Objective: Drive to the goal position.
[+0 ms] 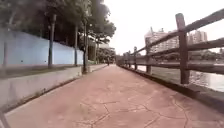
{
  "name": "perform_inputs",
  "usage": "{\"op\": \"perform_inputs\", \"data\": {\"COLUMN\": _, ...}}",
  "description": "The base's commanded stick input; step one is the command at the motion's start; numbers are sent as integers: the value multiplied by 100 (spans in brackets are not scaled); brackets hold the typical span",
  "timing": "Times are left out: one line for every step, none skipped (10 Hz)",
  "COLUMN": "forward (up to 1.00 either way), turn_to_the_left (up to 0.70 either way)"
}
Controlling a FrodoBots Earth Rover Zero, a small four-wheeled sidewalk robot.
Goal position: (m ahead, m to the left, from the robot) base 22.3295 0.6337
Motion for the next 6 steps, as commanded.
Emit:
{"op": "perform_inputs", "data": {"forward": 99, "turn_to_the_left": 0}}
{"op": "perform_inputs", "data": {"forward": 99, "turn_to_the_left": 0}}
{"op": "perform_inputs", "data": {"forward": 99, "turn_to_the_left": 0}}
{"op": "perform_inputs", "data": {"forward": 99, "turn_to_the_left": 0}}
{"op": "perform_inputs", "data": {"forward": 99, "turn_to_the_left": 0}}
{"op": "perform_inputs", "data": {"forward": 99, "turn_to_the_left": 0}}
